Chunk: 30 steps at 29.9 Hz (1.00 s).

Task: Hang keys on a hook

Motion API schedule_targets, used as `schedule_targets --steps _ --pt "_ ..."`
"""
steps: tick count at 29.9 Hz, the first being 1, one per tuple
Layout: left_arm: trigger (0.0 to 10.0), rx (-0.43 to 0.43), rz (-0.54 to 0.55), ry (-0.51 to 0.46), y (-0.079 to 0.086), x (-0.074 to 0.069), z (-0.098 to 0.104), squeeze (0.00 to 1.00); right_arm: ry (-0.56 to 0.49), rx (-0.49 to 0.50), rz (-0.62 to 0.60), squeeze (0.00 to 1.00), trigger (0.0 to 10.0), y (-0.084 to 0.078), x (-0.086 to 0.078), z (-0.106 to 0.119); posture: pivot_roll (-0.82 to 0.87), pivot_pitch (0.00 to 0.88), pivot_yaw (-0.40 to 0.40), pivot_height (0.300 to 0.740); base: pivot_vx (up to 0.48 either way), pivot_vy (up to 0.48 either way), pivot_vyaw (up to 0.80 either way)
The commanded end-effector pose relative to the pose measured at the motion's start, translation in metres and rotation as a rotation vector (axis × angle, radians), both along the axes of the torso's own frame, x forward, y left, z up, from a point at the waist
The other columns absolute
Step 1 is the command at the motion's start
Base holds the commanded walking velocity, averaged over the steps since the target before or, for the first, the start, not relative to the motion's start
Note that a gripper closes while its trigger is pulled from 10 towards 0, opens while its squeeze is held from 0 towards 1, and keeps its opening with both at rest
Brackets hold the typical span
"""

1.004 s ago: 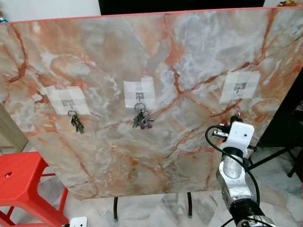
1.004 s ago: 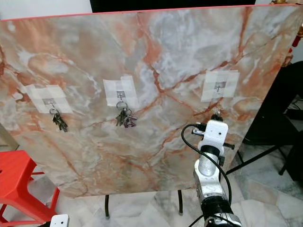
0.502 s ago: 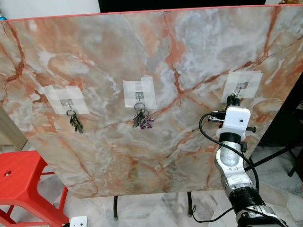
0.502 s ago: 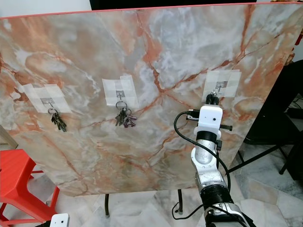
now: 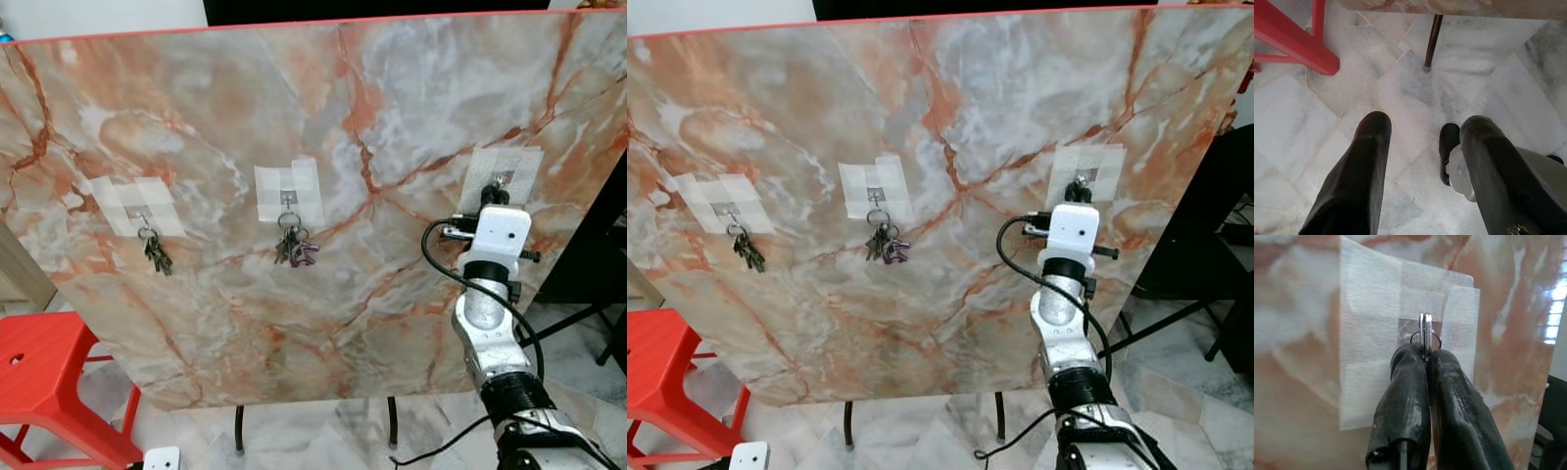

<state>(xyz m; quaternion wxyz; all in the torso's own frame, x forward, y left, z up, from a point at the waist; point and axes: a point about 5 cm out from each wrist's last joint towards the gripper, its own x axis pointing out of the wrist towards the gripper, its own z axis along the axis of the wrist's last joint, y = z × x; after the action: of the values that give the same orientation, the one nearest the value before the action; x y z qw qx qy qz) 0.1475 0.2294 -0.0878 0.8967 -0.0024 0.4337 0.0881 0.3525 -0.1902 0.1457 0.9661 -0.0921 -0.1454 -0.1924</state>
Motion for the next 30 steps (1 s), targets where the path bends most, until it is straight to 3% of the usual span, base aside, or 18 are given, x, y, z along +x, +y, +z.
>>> schedule_targets --steps 1,19,30 --pt "10.0 0.015 -0.011 0.015 0.002 -0.001 0.000 0.00 0.000 0.023 -0.026 0.00 10.0 -0.005 0.003 0.005 0.04 0.000 0.043 0.740 0.000 0.000 0.00" --pt "10.0 0.017 -0.011 0.018 0.002 -0.001 0.000 0.00 0.051 0.076 -0.040 0.00 10.0 -0.011 0.005 -0.004 0.04 0.000 0.042 0.740 0.000 0.000 0.00" --pt "10.0 0.017 -0.012 0.015 0.002 -0.001 0.000 0.00 0.104 0.093 0.015 0.00 10.0 -0.008 0.008 -0.010 0.04 0.000 0.042 0.740 0.000 0.000 0.00"
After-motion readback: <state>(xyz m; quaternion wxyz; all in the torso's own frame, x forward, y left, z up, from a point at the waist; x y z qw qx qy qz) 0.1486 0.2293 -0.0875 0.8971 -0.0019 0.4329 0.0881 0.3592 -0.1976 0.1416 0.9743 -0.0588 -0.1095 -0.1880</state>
